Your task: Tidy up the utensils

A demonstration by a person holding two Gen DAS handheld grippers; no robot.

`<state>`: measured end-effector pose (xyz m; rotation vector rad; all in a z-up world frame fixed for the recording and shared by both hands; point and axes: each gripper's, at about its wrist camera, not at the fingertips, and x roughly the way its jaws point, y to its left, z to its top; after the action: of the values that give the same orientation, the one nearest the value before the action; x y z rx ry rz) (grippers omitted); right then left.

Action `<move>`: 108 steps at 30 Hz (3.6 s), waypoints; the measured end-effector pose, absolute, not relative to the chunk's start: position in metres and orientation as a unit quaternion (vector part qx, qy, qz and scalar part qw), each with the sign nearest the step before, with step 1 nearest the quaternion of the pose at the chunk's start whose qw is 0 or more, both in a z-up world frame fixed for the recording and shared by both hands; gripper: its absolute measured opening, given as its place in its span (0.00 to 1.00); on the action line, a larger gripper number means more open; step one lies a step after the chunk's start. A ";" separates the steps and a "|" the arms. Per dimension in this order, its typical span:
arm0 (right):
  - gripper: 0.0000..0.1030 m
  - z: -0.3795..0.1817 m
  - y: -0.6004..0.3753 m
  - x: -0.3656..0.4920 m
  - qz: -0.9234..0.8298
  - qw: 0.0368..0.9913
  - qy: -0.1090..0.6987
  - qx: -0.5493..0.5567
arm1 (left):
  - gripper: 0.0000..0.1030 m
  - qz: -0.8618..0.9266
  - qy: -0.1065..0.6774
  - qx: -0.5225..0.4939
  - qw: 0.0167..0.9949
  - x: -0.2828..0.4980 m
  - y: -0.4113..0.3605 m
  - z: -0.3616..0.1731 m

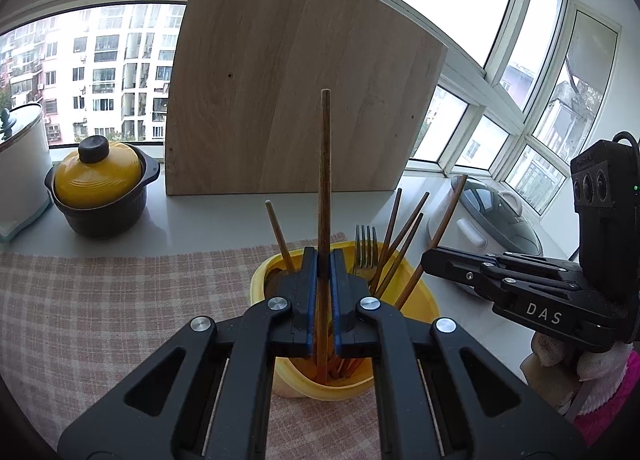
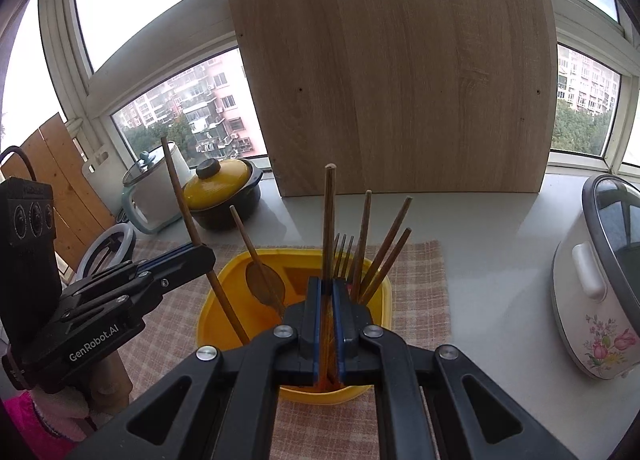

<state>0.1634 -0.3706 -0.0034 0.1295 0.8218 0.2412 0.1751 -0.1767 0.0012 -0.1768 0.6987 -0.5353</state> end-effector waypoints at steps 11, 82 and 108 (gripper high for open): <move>0.03 -0.010 -0.371 0.154 0.120 0.901 0.411 0.067 | 0.04 -0.264 0.343 -0.074 0.898 0.163 -0.178 0.000; 1.00 0.042 -0.346 0.047 0.038 0.955 0.293 0.010 | 0.99 -0.147 0.282 -0.015 0.948 0.039 -0.126 0.055; 1.00 0.043 -0.347 0.042 0.033 0.957 0.287 0.017 | 0.99 -0.151 0.285 -0.017 0.946 0.037 -0.126 0.057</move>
<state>0.0423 -0.3475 0.0432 0.0341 0.5832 0.0670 0.0366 -0.1255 0.0567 -0.0351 0.5800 -0.3073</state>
